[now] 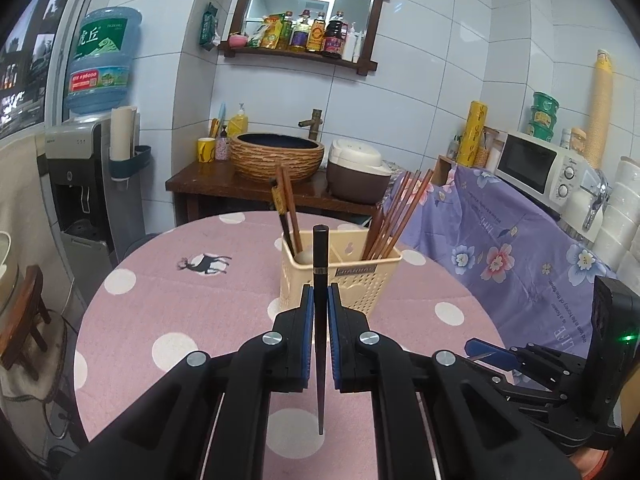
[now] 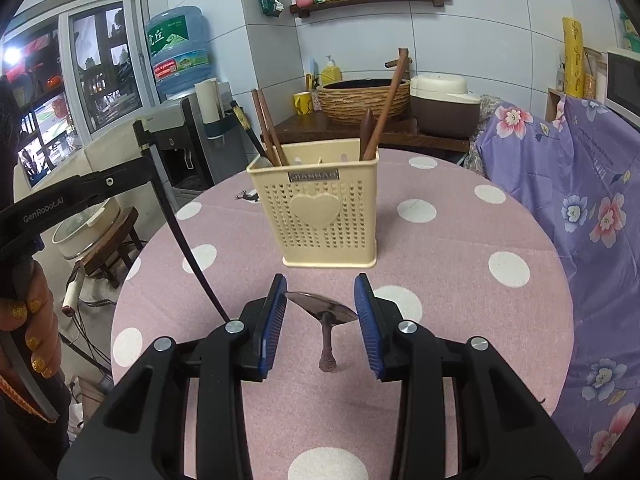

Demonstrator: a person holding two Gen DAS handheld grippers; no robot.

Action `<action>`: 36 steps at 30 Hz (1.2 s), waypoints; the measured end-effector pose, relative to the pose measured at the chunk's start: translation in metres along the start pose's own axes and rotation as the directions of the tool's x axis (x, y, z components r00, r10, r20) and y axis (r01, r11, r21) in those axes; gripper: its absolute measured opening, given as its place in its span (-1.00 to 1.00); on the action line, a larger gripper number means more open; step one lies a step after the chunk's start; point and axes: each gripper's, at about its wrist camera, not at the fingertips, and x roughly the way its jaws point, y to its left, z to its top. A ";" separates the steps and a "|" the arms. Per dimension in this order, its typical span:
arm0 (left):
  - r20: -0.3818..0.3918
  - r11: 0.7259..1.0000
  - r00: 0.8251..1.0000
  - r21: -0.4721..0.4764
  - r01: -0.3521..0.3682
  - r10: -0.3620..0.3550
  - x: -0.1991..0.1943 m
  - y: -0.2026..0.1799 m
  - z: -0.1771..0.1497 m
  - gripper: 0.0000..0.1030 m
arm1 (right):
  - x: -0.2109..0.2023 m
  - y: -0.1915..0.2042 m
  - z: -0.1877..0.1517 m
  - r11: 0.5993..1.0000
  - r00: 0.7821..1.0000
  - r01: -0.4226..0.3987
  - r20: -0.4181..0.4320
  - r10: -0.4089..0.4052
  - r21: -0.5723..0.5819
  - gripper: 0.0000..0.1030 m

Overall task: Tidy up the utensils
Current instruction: 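Lift black chopstick into basket with left tool while right tool drops the spoon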

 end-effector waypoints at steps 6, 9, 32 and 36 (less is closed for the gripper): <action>0.062 1.000 0.998 0.019 0.023 -0.024 -0.007 -0.010 0.056 -0.84 | -0.012 0.013 0.067 0.998 0.996 0.012 0.094 -0.006 -0.066 -0.30; 0.111 1.000 0.993 0.011 0.023 -0.024 -0.011 -0.012 0.095 -0.84 | -0.020 0.017 0.114 0.997 0.988 0.008 0.157 0.003 -0.070 -0.30; 0.030 0.996 0.995 -0.014 -0.093 0.094 0.107 0.005 0.069 -0.84 | 0.099 0.009 0.107 0.989 0.989 0.113 0.101 -0.104 -0.094 -0.31; -0.017 0.996 0.996 -0.023 -0.092 0.091 0.119 0.012 0.057 -0.84 | 0.110 0.005 0.096 0.989 0.990 0.116 0.090 -0.108 -0.088 -0.31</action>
